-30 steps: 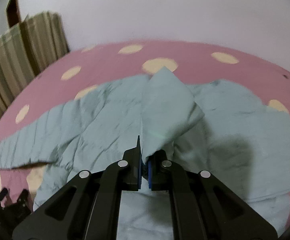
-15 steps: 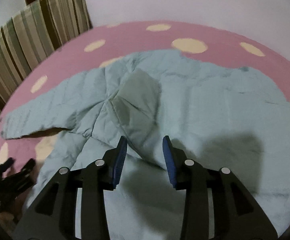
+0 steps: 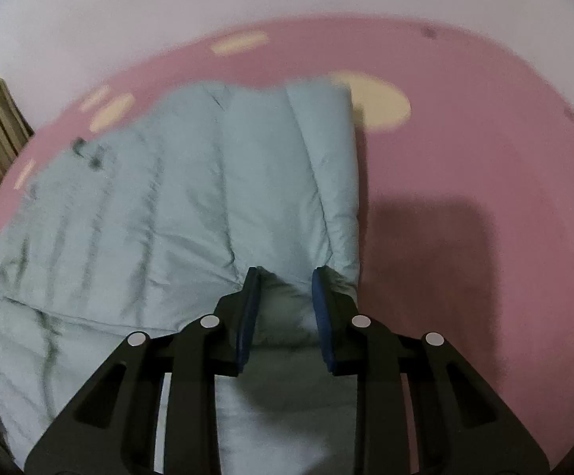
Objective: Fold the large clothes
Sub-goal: 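Fold the held jacket side inward over the back with the right gripper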
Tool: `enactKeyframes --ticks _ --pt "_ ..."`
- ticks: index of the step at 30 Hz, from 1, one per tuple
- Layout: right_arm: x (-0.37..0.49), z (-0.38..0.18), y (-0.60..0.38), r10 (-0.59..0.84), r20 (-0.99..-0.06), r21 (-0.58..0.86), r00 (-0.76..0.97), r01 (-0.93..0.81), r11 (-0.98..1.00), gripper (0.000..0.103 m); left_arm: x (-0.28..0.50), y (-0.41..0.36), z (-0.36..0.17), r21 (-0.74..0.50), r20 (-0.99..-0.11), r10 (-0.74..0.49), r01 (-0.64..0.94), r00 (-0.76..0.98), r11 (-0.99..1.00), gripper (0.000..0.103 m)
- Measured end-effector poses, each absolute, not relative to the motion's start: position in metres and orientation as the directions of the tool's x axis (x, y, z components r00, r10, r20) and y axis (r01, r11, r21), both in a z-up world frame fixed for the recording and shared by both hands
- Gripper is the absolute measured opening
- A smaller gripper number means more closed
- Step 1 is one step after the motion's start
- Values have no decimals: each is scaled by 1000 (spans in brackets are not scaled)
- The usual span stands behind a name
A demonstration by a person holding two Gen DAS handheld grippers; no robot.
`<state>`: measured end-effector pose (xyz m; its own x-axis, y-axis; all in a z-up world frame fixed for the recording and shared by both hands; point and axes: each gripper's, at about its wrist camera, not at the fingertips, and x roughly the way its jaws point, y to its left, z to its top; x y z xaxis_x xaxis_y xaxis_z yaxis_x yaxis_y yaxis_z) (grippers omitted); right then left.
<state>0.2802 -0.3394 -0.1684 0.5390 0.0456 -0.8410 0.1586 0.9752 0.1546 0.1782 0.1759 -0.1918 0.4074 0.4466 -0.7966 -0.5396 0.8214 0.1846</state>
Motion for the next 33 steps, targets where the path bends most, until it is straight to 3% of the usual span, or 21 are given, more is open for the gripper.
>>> enactKeyframes --ticks 12,21,33 --pt "308 -122 -363 85 -772 237 630 161 958 26 180 175 -192 204 -793 459 -536 401 819 99" --pt "371 -172 -361 45 -843 177 536 198 964 26 180 175 -192 208 -792 462 -535 400 819 99" --pt "300 -136 -347 91 -785 251 612 182 951 28 180 176 -192 210 -791 464 -535 399 818 99"
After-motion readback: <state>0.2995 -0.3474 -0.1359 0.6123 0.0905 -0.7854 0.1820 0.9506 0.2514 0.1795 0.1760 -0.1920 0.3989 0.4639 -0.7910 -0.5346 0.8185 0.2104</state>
